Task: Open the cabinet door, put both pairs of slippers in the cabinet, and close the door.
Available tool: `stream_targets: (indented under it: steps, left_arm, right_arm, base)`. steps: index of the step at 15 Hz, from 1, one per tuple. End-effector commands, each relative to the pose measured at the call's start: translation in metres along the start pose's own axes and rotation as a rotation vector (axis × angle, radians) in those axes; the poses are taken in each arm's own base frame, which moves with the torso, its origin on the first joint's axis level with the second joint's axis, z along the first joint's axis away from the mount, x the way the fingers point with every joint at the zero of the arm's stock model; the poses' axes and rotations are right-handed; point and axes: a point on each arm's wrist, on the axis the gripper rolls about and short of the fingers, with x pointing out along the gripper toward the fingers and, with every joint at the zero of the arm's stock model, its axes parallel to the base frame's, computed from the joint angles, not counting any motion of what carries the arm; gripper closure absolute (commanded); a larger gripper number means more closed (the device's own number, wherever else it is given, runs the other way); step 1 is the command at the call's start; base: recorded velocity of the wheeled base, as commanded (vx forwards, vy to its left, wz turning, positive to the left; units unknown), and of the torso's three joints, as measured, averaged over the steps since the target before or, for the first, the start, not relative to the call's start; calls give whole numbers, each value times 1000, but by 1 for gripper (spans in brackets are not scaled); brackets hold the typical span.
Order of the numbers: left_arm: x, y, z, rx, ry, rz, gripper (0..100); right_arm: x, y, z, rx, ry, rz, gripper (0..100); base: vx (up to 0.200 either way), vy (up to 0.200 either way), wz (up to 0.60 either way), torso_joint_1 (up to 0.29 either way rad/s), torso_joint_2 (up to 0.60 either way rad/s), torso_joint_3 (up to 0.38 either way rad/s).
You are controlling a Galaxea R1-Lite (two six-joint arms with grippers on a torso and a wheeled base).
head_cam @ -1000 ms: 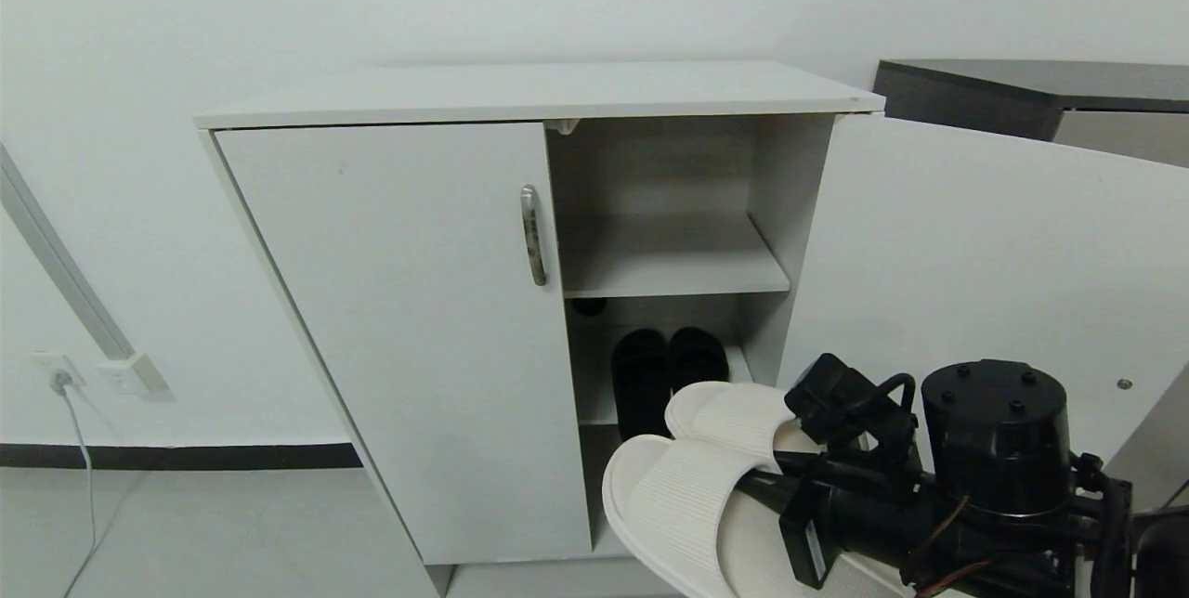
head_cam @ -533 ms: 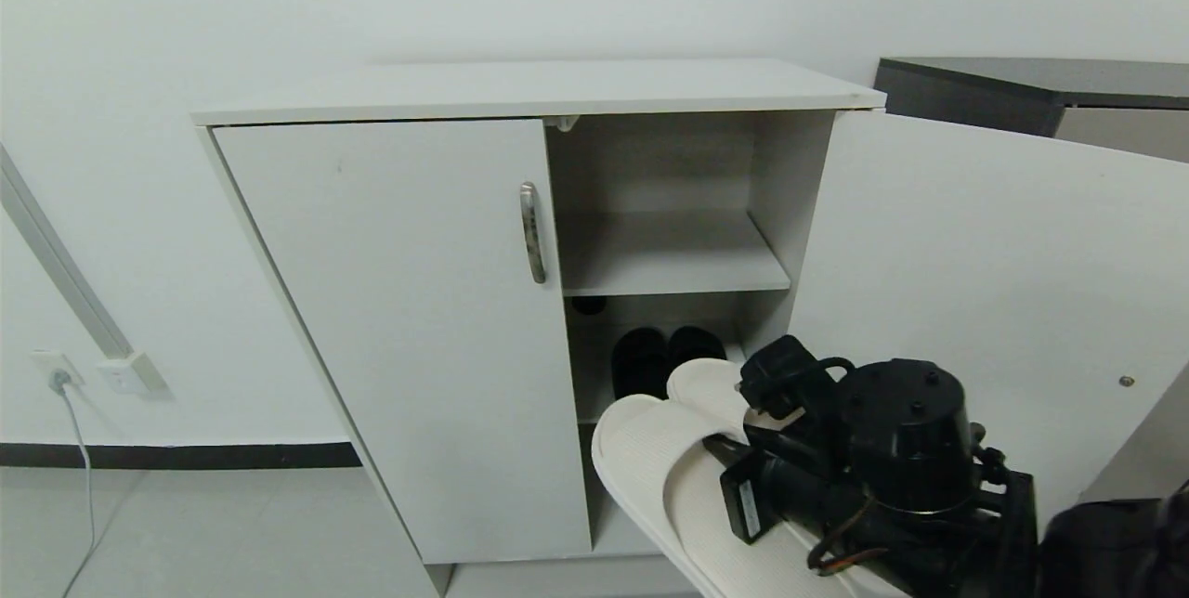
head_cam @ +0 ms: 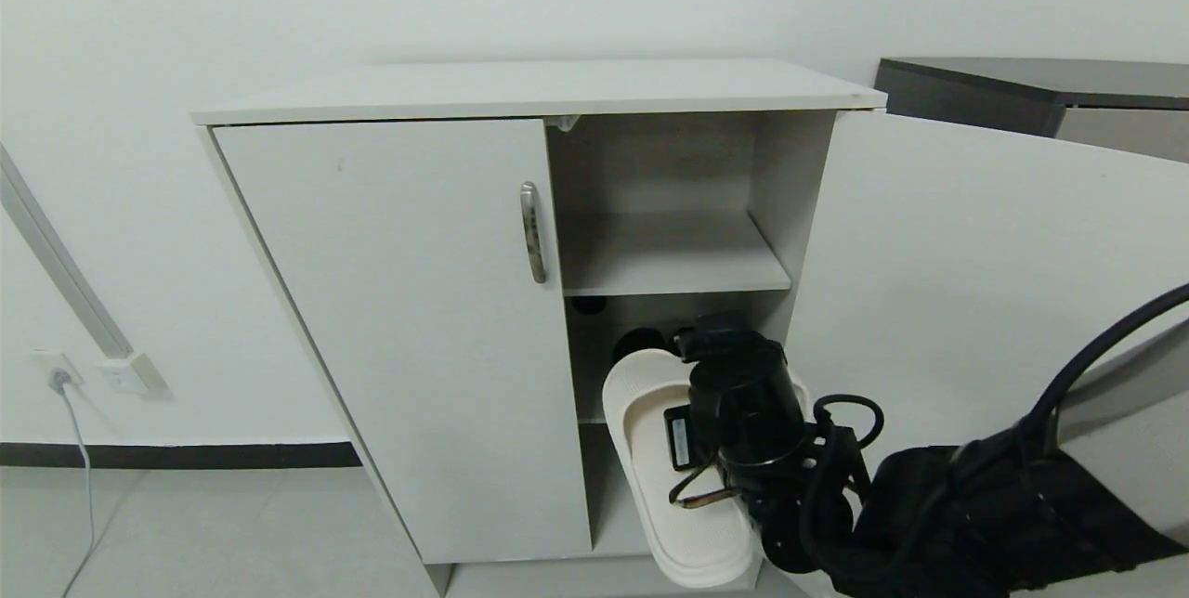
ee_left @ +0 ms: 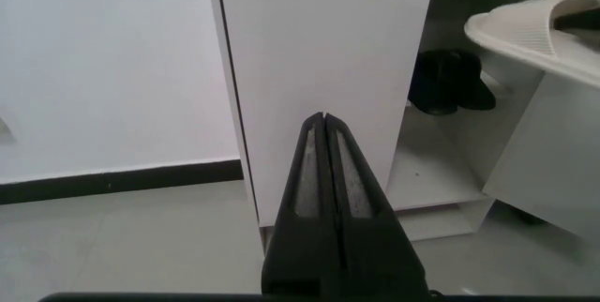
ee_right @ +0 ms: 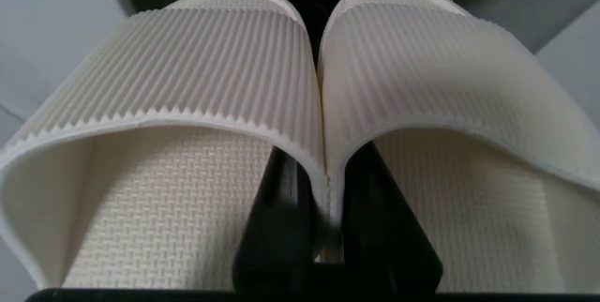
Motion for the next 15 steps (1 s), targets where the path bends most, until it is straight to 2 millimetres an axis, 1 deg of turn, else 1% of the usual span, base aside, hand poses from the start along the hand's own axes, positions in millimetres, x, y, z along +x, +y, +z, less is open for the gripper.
stream_targets:
  steps: [1,4,6,9,11,15]
  left_arm:
    - [0,0,0,0,0,0,100]
    - [0,0,0,0,0,0,100]
    - [0,0,0,0,2,0,100]
    - [0,0,0,0,0,0,100]
    - [0,0,0,0,2,0,100]
    - [0,0,0,3,2,0,100]
  right_arm:
    - [-1,3,38,84,-30,-72,100]
    - [-11,1,66,115,-59,-92,100]
    - [-11,0,74,105,-79,-110,100]
    - [-8,1,76,90,-85,-117,100]
    - [-5,2,72,83,-76,-118,100]
    - [-5,3,72,83,-76,-118,100]
  base:
    - [0,0,0,0,0,0]
    - [0,0,0,0,0,0]
    - [0,0,0,0,0,0]
    - [0,0,0,0,0,0]
    - [0,0,0,0,0,0]
    - [0,0,0,0,0,0]
